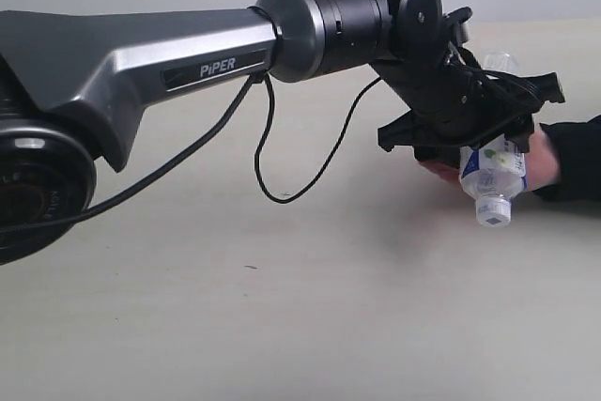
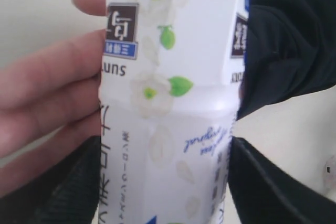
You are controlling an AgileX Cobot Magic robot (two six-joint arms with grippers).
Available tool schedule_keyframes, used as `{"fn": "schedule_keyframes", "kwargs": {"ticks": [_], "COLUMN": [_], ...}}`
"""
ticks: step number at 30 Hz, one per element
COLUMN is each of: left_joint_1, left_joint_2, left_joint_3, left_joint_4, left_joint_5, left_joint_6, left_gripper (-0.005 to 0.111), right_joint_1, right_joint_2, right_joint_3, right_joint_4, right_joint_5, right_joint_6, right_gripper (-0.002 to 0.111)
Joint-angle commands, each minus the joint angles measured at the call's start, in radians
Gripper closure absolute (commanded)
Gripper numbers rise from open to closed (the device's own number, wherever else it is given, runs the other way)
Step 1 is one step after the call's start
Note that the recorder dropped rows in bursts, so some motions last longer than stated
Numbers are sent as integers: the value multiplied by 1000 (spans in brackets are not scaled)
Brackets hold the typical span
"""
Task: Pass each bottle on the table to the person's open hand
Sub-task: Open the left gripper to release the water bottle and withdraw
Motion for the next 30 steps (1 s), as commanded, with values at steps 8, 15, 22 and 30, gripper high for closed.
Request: {"fn": "schedule_keyframes", "kwargs": {"ticks": [8,15,22,30], "left_joint_1": [0,2,2,2], "left_joint_2": [-15,-61,-159,-244], "left_joint_3": [-3,-3,-3,-3], "left_joint_4": [29,36,88,102], "left_joint_5": [28,69,202,329], "left_joint_6": [54,164,328,600], "left_gripper": [25,26,26,75], "right_joint_1": [-5,-5,-5,-5], "right_joint_2": [-6,-6,-6,-6], "right_joint_3": [4,4,4,4], "right_joint_4": [-6,-6,-6,-6], "right_joint_5": [-9,-9,-9,-9], "right_joint_6": [0,0,0,0], "right_gripper": [108,108,108,108]}}
